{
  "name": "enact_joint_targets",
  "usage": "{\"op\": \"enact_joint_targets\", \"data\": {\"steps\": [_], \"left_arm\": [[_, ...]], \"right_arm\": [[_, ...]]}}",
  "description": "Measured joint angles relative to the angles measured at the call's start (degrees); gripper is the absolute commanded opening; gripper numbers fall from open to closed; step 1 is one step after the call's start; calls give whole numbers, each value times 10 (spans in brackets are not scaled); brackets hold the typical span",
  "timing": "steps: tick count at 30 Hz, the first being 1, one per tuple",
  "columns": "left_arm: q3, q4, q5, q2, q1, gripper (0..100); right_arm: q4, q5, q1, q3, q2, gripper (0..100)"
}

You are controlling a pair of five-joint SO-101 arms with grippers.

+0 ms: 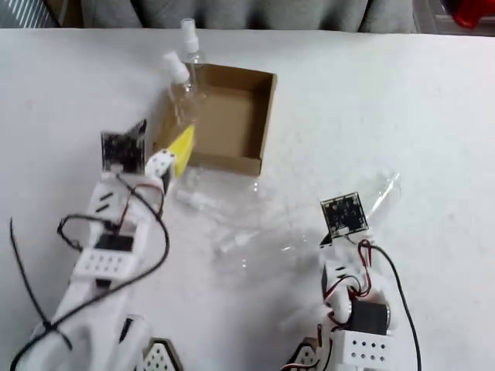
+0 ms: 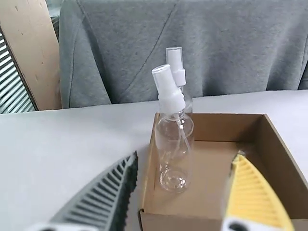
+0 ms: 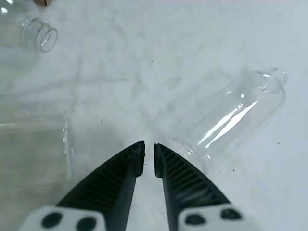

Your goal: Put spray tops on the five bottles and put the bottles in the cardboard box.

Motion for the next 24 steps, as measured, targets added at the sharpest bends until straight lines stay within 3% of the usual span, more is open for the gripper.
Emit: {"op": "enact_joint_targets", "data": {"steps": [7, 18, 24], "left_arm": [[76, 77, 0, -163, 1, 286], [79, 405, 0, -385, 1, 286], [79, 529, 0, -508, 1, 286]], "right_arm": [[0, 0, 0, 0, 0, 16], [0, 0, 0, 0, 0, 16], [0, 0, 0, 0, 0, 16]]}}
